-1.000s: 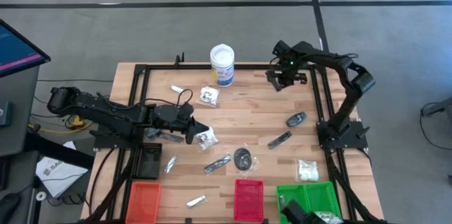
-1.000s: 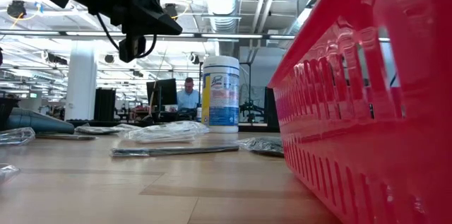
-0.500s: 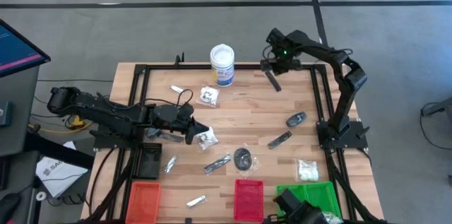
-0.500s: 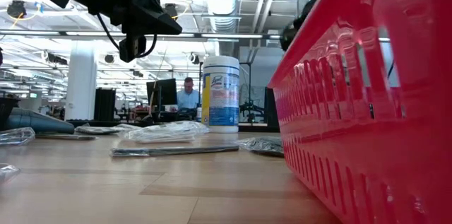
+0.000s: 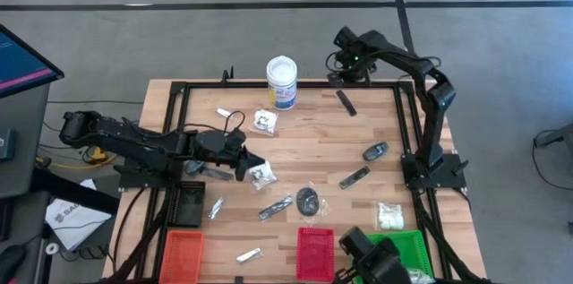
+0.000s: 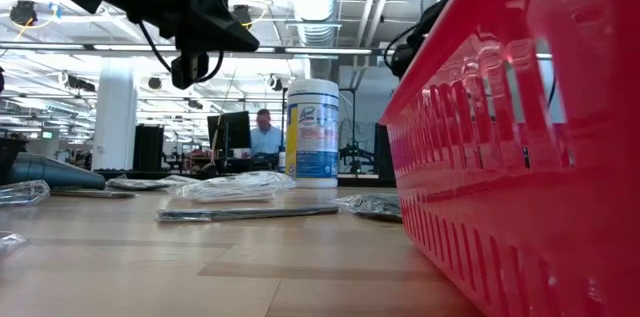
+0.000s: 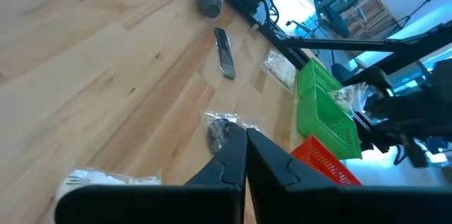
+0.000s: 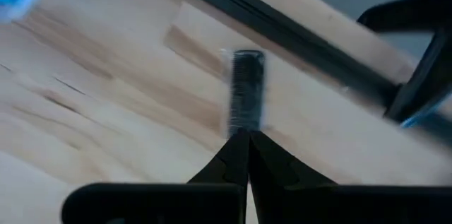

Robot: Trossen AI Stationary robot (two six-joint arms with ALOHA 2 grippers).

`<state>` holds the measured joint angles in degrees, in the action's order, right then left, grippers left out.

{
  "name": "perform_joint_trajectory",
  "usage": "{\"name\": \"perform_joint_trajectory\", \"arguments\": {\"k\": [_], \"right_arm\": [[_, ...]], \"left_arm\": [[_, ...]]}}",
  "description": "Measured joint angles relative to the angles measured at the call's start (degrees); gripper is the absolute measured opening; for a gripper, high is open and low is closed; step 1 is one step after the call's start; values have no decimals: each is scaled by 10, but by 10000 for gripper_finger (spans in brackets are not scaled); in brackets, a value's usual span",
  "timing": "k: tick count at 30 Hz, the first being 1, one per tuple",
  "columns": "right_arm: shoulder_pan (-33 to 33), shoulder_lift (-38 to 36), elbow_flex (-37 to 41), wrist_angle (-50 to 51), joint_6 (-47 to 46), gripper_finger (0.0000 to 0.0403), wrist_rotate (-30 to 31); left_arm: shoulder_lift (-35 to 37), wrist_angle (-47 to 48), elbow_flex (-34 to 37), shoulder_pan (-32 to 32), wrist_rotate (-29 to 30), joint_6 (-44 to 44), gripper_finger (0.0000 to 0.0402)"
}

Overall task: Pick & Place Travel size toiletries
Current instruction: Move the black comb to the center of the table

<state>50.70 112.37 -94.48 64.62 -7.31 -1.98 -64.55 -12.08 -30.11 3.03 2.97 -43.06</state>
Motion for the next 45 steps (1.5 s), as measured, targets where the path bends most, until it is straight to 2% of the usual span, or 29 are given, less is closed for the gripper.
{"name": "perform_joint_trajectory", "arguments": {"k": [3,10,15,22,38,42,45], "right_arm": [[-2,14,0,3,68,0,20],[-16,47,0,50,222,0,128],[-28,71,0,66,318,0,155],[-34,89,0,76,422,0,160],[-18,89,0,69,448,0,122],[-17,66,-4,106,419,0,124],[-22,20,-22,122,362,0,124]], "left_arm": [[0,0,0,0,-4,-14,0],[0,0,0,0,-4,-24,0],[0,0,0,0,2,-26,0],[0,0,0,-11,3,-35,0],[0,-9,0,-28,2,-39,0],[0,-11,0,-29,2,-39,0],[-4,-13,-15,-37,-2,-16,0]]}}
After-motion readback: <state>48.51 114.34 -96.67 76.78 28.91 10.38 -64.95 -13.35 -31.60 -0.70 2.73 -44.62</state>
